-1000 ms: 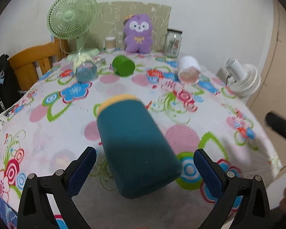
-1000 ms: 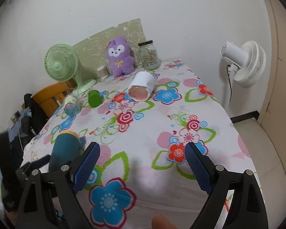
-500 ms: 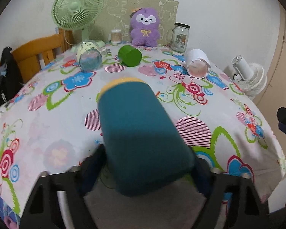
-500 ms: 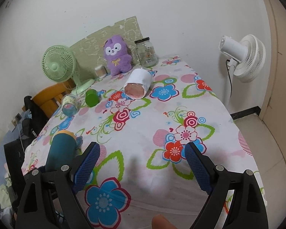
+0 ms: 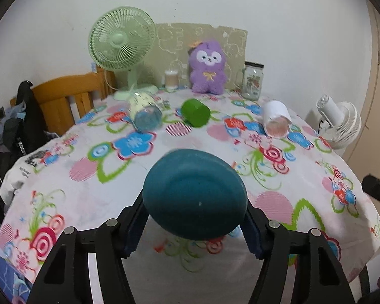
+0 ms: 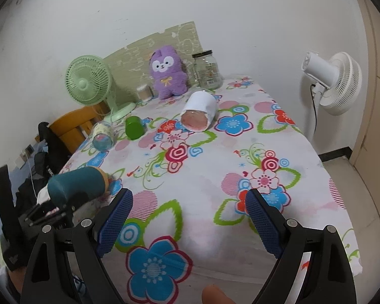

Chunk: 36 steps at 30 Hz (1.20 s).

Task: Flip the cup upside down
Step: 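Grasp the teal cup with the left gripper while the right gripper releases it, then rotate the teal cup with the left gripper so its yellow rim faces down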

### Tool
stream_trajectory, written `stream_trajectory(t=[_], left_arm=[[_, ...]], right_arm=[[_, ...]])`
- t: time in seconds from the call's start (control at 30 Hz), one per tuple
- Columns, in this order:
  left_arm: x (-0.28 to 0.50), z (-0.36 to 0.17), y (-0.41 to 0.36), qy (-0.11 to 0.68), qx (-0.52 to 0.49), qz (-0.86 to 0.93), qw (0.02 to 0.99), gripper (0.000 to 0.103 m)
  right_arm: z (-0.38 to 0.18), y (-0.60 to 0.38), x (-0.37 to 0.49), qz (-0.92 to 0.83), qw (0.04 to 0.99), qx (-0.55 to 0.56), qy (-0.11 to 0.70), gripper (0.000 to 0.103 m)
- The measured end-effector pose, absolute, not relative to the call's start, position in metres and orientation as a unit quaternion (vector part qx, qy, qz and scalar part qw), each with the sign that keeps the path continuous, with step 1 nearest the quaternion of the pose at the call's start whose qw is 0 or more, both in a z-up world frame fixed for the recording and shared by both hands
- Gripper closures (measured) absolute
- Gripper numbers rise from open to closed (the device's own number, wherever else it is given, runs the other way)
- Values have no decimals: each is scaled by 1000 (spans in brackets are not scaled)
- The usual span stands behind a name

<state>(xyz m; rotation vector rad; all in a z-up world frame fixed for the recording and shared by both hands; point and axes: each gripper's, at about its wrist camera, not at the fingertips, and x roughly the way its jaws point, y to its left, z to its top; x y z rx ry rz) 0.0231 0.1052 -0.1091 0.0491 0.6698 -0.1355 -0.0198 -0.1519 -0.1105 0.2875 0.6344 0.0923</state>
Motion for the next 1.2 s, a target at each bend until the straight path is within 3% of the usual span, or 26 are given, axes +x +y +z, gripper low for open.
stream_trajectory(t=[0.53,0.87,0.93,1.2], left_arm=[[24,-48,133,269,6,-70,961,39],[21,-54,132,282,-3,-83,956,45],[21,-58,131,281,-3,-83,956,58],[21,-84,129,319,-1,-83,944,56]], right_arm=[[-96,-126,-19,67,944,120,300,11],[-90,-113,-23,71,946,107,297,11],[-91,-112,-23,70,946,107,298,11],[-93,-111,-22,68,945,105,303,11]])
